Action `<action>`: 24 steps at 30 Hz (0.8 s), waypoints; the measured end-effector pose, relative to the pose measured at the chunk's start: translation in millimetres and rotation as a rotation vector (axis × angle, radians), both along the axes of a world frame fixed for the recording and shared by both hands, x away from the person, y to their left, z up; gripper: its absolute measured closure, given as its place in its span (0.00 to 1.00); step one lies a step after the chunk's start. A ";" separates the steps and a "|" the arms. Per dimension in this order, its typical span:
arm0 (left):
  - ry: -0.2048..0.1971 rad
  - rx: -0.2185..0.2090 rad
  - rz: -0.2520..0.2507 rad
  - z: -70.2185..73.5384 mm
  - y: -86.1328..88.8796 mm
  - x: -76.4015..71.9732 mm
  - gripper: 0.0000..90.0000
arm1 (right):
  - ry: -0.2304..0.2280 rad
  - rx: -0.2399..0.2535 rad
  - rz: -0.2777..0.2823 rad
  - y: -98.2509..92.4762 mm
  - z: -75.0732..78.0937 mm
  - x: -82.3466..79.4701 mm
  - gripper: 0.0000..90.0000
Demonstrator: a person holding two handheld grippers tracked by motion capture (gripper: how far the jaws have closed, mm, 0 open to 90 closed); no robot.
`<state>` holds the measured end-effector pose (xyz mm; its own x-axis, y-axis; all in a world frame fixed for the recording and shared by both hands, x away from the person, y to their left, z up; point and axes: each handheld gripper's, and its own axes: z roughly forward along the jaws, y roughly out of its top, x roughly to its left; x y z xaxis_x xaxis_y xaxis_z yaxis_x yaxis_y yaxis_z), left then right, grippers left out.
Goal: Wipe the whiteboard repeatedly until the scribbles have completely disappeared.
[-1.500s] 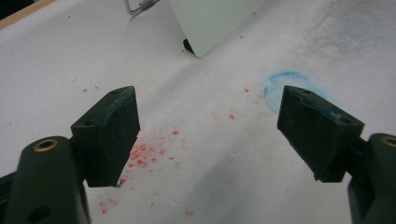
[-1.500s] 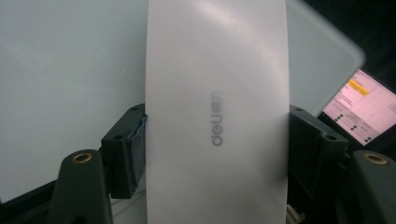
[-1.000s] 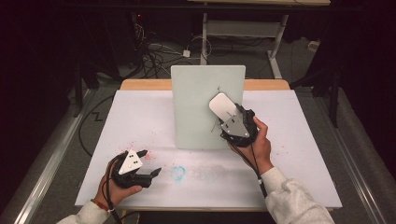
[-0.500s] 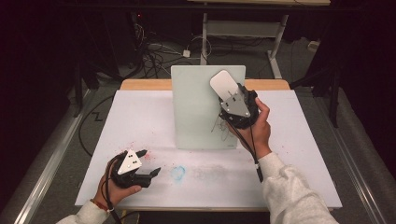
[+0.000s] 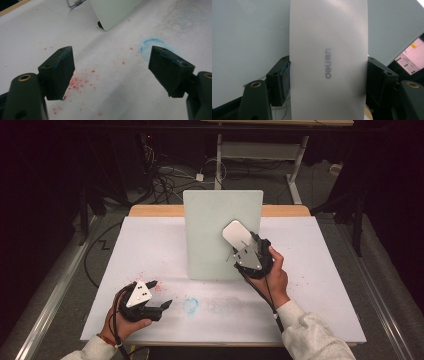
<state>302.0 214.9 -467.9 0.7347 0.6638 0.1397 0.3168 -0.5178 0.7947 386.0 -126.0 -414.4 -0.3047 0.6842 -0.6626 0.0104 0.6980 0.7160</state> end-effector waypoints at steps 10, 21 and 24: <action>-0.006 0.001 -0.005 0.8 -1.6 -0.9 0.23 | -0.025 0.030 -0.021 -6.7 17.3 7.3 0.34; -0.007 -0.001 -0.007 0.9 0.6 -1.2 0.23 | -0.040 0.070 -0.008 5.9 34.0 14.5 0.34; -0.007 -0.001 -0.007 0.9 0.6 -1.5 0.23 | -0.015 0.020 0.005 5.4 16.7 7.0 0.34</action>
